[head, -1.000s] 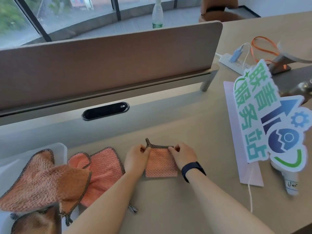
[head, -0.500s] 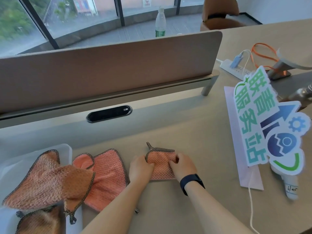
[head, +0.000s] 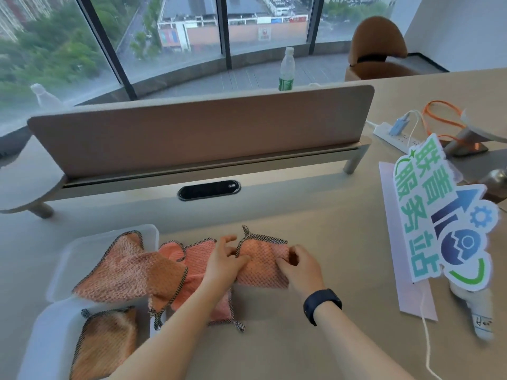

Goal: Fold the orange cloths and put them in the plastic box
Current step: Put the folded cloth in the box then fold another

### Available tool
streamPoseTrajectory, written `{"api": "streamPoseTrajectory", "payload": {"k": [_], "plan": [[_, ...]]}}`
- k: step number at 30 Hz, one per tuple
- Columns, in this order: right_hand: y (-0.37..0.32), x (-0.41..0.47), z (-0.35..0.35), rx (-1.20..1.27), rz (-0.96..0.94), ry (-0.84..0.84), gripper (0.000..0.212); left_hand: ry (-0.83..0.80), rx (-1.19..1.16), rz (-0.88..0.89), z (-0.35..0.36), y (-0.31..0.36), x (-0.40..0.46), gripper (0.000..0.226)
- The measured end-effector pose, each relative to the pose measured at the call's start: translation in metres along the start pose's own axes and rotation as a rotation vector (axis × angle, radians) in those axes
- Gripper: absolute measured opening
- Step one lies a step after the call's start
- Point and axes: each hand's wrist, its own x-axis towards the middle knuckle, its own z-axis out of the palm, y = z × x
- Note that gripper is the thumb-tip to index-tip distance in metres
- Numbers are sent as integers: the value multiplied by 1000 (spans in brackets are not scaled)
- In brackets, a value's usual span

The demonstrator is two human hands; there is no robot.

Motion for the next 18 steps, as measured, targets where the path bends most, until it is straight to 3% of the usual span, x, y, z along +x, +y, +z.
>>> {"api": "streamPoseTrajectory", "payload": {"k": [3,7,12,18], "plan": [[-39,-16,19,77,-118,-13,14,83,-123,92,-48,15,-29,49],[-89,-49,67,145,-241,-137,22,210,-104,158,-121,9,-68,36],[-125,-89,128,60,-365,-296,28,422,-97,102,-199,-23,-106,22],[-132,-118,190,-161,-432,-422,27,519,29,-28,-257,-71,-127,22]]}}
